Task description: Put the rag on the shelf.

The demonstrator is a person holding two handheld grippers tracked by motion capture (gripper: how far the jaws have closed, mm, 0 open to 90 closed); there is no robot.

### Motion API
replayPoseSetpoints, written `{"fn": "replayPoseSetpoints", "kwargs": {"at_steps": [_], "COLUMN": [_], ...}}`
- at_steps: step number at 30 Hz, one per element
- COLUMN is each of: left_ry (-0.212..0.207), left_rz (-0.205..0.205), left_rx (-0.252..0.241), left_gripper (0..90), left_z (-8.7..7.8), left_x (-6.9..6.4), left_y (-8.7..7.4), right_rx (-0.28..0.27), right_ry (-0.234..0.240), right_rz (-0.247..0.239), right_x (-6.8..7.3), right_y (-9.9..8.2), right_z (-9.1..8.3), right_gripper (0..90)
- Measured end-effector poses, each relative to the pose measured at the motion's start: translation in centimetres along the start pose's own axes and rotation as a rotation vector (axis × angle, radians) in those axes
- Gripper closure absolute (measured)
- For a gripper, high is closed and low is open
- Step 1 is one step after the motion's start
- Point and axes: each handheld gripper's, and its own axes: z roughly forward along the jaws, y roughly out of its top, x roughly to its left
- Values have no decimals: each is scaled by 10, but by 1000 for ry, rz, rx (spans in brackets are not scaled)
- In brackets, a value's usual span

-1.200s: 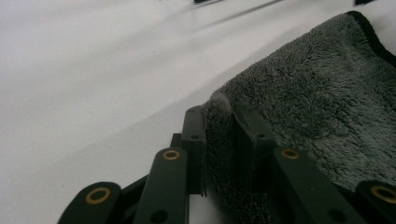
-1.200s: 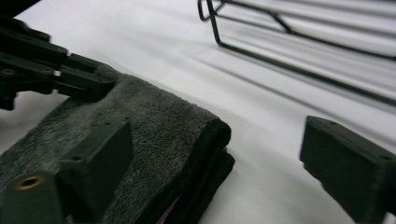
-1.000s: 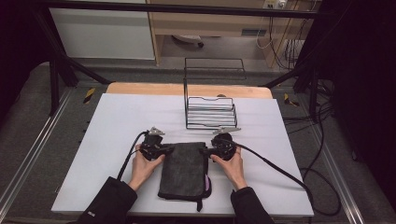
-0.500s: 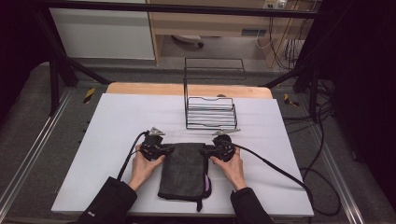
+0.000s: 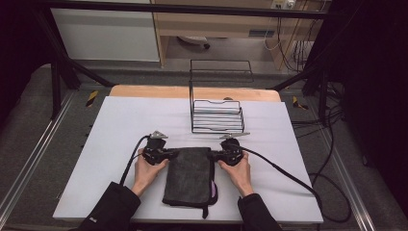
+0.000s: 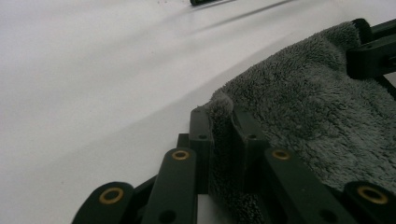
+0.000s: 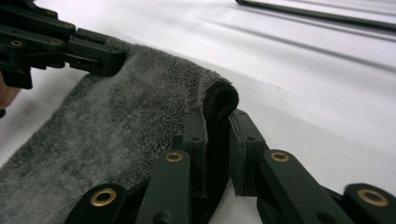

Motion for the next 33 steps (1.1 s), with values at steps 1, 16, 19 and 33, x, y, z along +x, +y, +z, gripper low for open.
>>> {"fn": "replayPoseSetpoints", "kwargs": {"at_steps": [1,16,19,33], "left_ry": [-1,-24,-25,-24], "left_rz": [0,11,23,55], "left_rx": [-6,-143,-162,-246], "left_gripper": [801,801,802,802], "left_z": [-1,-38,-44,-69], "left_x": [0,-9,-13,-26], "left_y": [0,7,9,18], "right_rx": [-7,-118,-139,-230], "right_ry": [3,72,83,109], "right_rz": [-2,-26,-37,-99], "right_x": [1,12,14,22], "right_y": [0,9,10,18], "right_z": [-1,-28,-34,-59], "right_gripper": [795,797,798,800]}}
